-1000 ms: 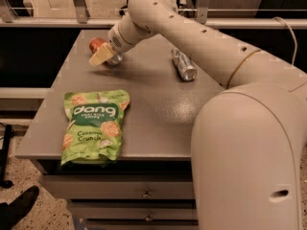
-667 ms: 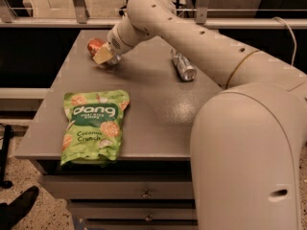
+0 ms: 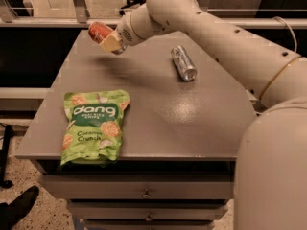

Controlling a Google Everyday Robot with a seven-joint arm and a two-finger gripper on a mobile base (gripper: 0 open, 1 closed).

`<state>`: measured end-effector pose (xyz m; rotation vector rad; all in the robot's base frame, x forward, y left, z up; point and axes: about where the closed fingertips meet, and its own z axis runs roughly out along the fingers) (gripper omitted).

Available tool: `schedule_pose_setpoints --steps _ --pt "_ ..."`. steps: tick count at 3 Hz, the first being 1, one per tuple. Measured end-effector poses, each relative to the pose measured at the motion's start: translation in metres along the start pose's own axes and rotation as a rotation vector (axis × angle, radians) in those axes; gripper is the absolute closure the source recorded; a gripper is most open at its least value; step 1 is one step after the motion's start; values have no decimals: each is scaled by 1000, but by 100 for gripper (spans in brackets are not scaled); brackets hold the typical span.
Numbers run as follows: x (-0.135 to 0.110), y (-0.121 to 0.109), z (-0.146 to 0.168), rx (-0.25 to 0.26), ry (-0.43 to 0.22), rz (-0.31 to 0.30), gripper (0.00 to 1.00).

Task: Pick coke can

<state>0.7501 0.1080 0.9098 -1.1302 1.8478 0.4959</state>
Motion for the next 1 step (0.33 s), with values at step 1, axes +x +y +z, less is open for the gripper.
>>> schedule_pose_setpoints --steps 1 --pt "-8 0 -45 -38 -131 -17 100"
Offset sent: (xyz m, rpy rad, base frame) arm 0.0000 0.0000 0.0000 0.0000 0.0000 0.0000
